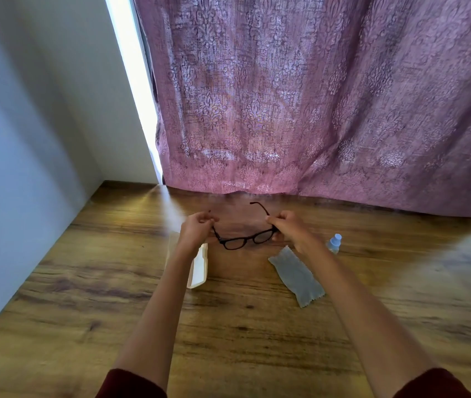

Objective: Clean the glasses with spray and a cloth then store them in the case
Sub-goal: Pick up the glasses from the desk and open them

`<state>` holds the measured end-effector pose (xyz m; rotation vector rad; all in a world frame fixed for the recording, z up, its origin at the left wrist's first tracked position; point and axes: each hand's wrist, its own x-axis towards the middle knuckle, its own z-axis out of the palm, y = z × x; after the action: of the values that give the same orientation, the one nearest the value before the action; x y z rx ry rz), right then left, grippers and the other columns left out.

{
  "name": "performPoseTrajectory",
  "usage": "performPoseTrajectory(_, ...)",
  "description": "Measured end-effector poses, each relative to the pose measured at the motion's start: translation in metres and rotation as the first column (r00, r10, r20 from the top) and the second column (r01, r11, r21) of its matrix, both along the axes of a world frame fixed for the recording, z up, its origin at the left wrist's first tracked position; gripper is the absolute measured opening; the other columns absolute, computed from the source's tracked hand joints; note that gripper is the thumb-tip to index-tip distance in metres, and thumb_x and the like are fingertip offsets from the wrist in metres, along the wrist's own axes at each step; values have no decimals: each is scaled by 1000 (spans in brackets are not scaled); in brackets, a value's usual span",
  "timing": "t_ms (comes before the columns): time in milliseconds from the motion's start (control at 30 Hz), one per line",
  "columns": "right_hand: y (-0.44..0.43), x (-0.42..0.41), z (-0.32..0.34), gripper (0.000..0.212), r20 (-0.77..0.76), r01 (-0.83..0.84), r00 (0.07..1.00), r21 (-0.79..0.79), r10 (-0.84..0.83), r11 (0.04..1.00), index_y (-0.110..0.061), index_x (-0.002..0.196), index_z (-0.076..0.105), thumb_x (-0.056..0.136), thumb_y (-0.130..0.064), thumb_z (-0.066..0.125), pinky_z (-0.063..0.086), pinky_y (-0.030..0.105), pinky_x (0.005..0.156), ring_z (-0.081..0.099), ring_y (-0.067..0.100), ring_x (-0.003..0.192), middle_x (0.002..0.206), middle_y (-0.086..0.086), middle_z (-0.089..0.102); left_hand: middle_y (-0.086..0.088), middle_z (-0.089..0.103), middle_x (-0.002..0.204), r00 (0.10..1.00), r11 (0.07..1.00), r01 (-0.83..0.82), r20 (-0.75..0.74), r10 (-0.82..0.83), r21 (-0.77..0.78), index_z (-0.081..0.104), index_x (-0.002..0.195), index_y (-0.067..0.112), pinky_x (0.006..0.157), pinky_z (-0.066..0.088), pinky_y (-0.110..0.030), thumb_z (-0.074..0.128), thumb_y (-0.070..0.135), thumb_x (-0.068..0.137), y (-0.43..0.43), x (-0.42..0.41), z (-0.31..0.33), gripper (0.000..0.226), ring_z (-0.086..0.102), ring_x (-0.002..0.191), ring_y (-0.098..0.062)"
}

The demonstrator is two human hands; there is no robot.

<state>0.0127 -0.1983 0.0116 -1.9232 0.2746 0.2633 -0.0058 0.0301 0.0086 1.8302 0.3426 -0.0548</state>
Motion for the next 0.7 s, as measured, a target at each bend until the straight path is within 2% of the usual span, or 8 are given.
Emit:
performPoseTrajectory(167, -1, -1, 3, 16, -3, 64, 998, 53, -63, 997, -11, 77, 59, 89, -19, 67, 42, 14, 37, 56, 5, 36, 70, 4, 63, -10, 63, 91, 996, 996, 83, 5, -83, 39, 68, 104, 10, 69, 58, -32, 45, 7, 97, 2, -6, 3, 24, 62, 64, -17)
performPoseTrajectory(200, -2, -1, 4, 17, 2, 71, 997, 53, -71, 996, -11, 74, 59, 87, -18, 68, 40, 13, 36, 56, 4, 35, 68, 4, 62, -12, 63, 93, 990, 984, 134, 20, -137, 119, 66, 110, 10, 74, 57, -33, 40, 2, 96, 3, -8, 3, 31, 64, 73, -22)
performPoseTrajectory(267, -3, 0, 8, 21, 13, 90, 996, 54, -91, 994, -11, 69, 58, 86, -16, 70, 36, 10, 34, 54, 4, 33, 65, 2, 61, -15, 58, 118, 957, 896, 240, 62, -282, 374, 61, 122, 14, 90, 46, -30, 35, -9, 89, 4, -14, 4, 48, 58, 105, -28)
performPoseTrajectory(367, -5, 2, 16, 25, 22, 124, 992, 85, -126, 989, -10, 65, 56, 85, -14, 71, 33, 10, 32, 51, 1, 31, 63, 2, 58, -13, 34, 149, 899, 779, 242, 169, -404, 578, 49, 137, 23, 99, 38, -29, 44, -7, 90, 3, -24, 9, 56, 42, 132, -28)
performPoseTrajectory(500, -5, 5, 27, 24, 38, 138, 989, 143, -144, 980, -5, 63, 60, 83, -10, 73, 36, 11, 34, 52, 2, 34, 63, 6, 59, -17, 24, 155, 856, 739, 114, 312, -412, 664, 43, 141, 27, 107, 35, -49, 59, 11, 91, -3, -33, 22, 55, 17, 144, -37)
performPoseTrajectory(567, -4, 7, 32, 16, 34, 135, 989, 180, -143, 974, 3, 73, 66, 81, -10, 74, 41, 13, 37, 55, 4, 42, 66, 8, 61, -21, 26, 153, 830, 726, 50, 375, -412, 686, 43, 141, 24, 109, 32, -52, 57, 15, 93, -5, -34, 28, 51, 18, 143, -40)
performPoseTrajectory(633, -4, 8, 36, 21, 41, 120, 990, 214, -132, 969, 10, 88, 69, 81, -9, 74, 44, 14, 40, 58, 9, 52, 70, 9, 63, -21, 31, 151, 811, 753, 27, 427, -401, 657, 47, 139, 23, 108, 35, -52, 54, 15, 95, -5, -34, 31, 45, 22, 142, -39)
performPoseTrajectory(700, -5, 8, 40, 22, 52, 113, 990, 228, -128, 967, 10, 92, 69, 82, -9, 73, 45, 15, 41, 58, 9, 54, 71, 8, 65, -21, 35, 149, 807, 783, 33, 446, -387, 621, 50, 137, 23, 107, 37, -49, 52, 14, 96, -5, -33, 31, 42, 25, 141, -37)
